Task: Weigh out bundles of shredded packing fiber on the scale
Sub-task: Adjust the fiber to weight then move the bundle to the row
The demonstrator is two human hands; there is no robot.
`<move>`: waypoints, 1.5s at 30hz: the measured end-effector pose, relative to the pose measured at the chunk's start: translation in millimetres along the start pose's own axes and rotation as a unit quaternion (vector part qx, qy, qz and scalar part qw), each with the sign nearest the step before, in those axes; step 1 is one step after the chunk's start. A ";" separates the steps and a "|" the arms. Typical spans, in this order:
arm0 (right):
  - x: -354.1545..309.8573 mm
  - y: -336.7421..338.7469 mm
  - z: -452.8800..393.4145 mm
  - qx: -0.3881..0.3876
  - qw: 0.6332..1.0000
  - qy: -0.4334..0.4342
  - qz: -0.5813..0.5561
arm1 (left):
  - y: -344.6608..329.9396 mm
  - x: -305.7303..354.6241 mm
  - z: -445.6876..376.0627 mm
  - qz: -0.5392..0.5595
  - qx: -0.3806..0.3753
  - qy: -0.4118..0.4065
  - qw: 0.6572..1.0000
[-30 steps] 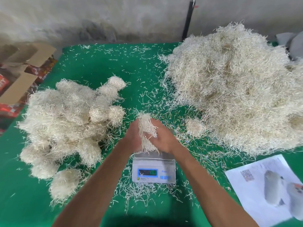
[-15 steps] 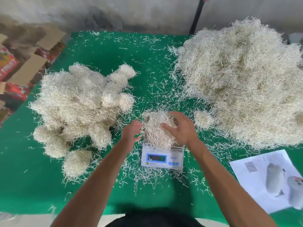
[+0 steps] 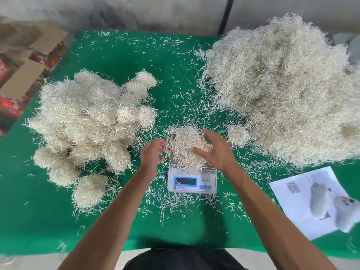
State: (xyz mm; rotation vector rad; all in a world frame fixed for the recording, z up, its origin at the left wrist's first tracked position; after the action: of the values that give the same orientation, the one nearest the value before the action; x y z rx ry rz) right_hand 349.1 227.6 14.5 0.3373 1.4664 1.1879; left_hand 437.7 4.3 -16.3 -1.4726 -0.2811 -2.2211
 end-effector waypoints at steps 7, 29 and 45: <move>-3.0 -3.1 -1.3 -0.002 1.000 0.002 0.008 | 7.5 -11.2 0.7 0.009 -0.029 0.007 1.000; -6.4 -15.9 -16.5 -0.011 0.998 -0.032 -0.058 | -5.0 -4.6 13.4 -0.036 -0.027 -0.022 0.999; -42.2 2.5 -51.6 0.032 0.866 -0.034 -0.498 | -56.5 55.4 -13.4 0.042 -0.021 0.046 0.998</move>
State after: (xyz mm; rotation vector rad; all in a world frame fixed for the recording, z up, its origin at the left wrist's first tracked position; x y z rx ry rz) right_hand 316.0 172.2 31.7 -0.3280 1.3249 0.2782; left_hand 381.9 33.8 33.2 -1.3741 -0.1402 -2.2311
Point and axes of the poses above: each hand's wrist, its own z-axis away from the middle knuckle, its own y-axis out of the back of the hand, x = y × z, the point moved 4 cm from there along -z, towards the middle knuckle, and after that the axes turned 7 degrees about -x, right-handed, at the moved point
